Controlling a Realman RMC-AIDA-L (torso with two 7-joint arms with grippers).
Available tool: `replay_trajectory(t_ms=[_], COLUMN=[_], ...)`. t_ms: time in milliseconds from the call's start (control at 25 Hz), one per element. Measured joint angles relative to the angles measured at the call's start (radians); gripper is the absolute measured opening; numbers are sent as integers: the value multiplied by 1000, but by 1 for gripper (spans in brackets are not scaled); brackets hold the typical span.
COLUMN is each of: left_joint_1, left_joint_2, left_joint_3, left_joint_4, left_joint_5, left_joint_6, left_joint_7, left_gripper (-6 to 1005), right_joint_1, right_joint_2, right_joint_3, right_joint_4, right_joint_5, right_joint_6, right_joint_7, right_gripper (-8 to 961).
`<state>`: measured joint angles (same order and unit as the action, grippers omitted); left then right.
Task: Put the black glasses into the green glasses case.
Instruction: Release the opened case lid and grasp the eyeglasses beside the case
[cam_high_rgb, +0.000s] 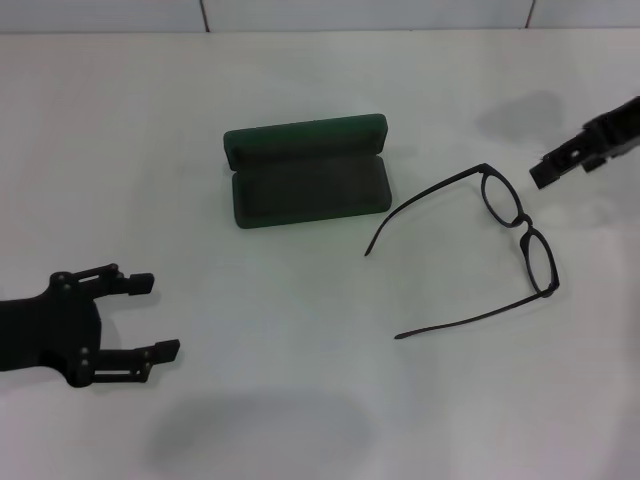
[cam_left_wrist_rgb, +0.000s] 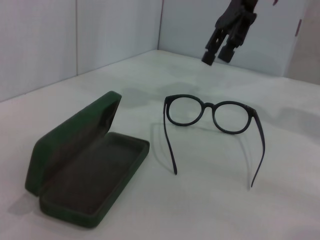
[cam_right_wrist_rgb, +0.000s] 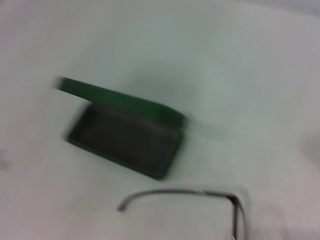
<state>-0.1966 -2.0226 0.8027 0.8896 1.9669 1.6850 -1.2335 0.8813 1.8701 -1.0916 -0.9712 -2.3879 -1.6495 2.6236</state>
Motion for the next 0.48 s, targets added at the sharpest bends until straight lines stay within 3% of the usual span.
replay_trajectory(t_ms=[240, 480], left_joint_1=[-3, -6], left_joint_2=[-1, 0], left_joint_3=[0, 0], left_joint_4=[-1, -2], left_joint_5=[0, 0], left_joint_6=[1, 1], left_joint_7=[35, 51], left_gripper=[876, 875], right_joint_1=[209, 264], right_joint_2=[25, 78], right_joint_3=[0, -14], right_joint_4=[250, 319], right_joint_5=[-206, -302], right_joint_6=[-3, 75], right_joint_7=[142, 209], right_gripper=[825, 810])
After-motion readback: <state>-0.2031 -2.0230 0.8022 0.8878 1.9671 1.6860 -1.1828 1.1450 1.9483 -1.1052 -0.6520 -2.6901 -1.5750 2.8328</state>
